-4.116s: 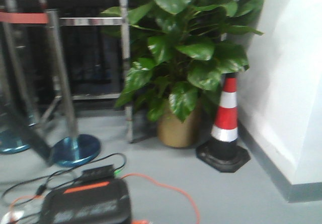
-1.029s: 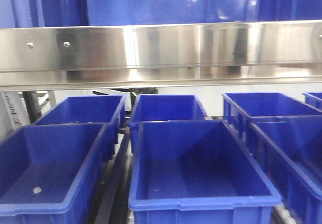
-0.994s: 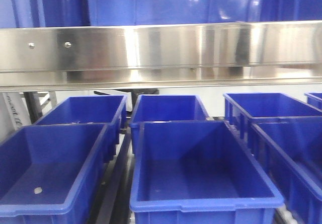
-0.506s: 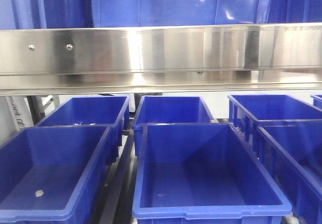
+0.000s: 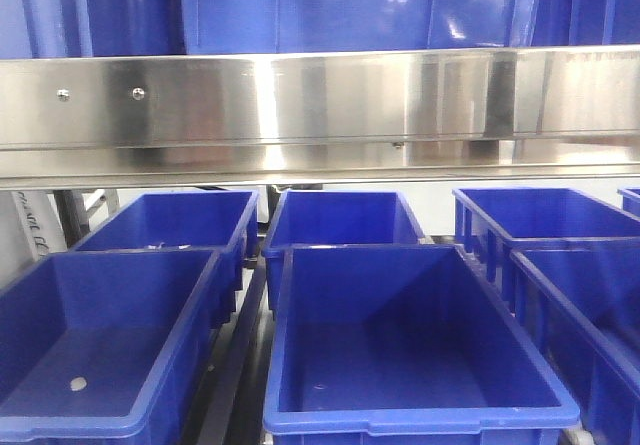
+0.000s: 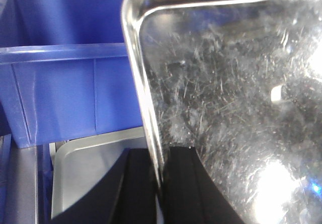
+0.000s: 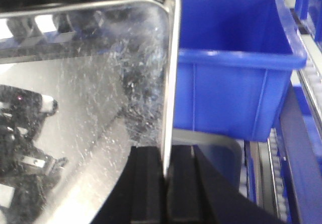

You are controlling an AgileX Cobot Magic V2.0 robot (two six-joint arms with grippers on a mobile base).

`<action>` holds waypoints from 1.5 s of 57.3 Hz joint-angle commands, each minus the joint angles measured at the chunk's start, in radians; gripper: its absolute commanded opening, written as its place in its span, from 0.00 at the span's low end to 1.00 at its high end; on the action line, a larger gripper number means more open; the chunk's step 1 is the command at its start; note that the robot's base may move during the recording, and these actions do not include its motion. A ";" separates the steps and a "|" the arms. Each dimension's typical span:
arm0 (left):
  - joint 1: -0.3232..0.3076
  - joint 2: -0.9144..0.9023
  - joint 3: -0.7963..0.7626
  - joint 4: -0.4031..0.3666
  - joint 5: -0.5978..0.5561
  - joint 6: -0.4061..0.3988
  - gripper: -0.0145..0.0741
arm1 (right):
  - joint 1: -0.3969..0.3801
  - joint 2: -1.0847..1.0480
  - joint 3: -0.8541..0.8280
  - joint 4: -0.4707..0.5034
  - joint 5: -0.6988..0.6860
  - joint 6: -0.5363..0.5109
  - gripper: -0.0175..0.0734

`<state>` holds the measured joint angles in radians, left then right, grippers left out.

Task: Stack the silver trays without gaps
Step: 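Drive up to the shelf holding the other silver tray, then raise the held tray with both grippers over the silver tray on the shelf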

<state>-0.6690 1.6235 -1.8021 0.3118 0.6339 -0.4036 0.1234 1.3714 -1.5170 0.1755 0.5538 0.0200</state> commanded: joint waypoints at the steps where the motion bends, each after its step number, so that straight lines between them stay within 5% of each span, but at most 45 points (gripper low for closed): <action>1: -0.002 -0.010 -0.007 0.018 -0.029 0.016 0.16 | 0.000 -0.009 -0.007 -0.012 -0.106 -0.010 0.11; 73: -0.002 0.339 -0.007 0.038 0.085 0.016 0.16 | 0.000 0.357 -0.007 -0.012 0.146 -0.010 0.11; 80: -0.002 0.339 -0.007 0.038 0.092 0.016 0.20 | 0.000 0.365 -0.007 -0.012 0.150 -0.010 0.11; 86: -0.002 0.339 -0.007 0.038 0.092 0.016 0.28 | 0.000 0.369 -0.007 -0.010 0.150 -0.010 0.21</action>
<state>-0.6574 1.9603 -1.8055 0.3635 0.7371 -0.4010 0.1158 1.7415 -1.5170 0.1475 0.7279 0.0259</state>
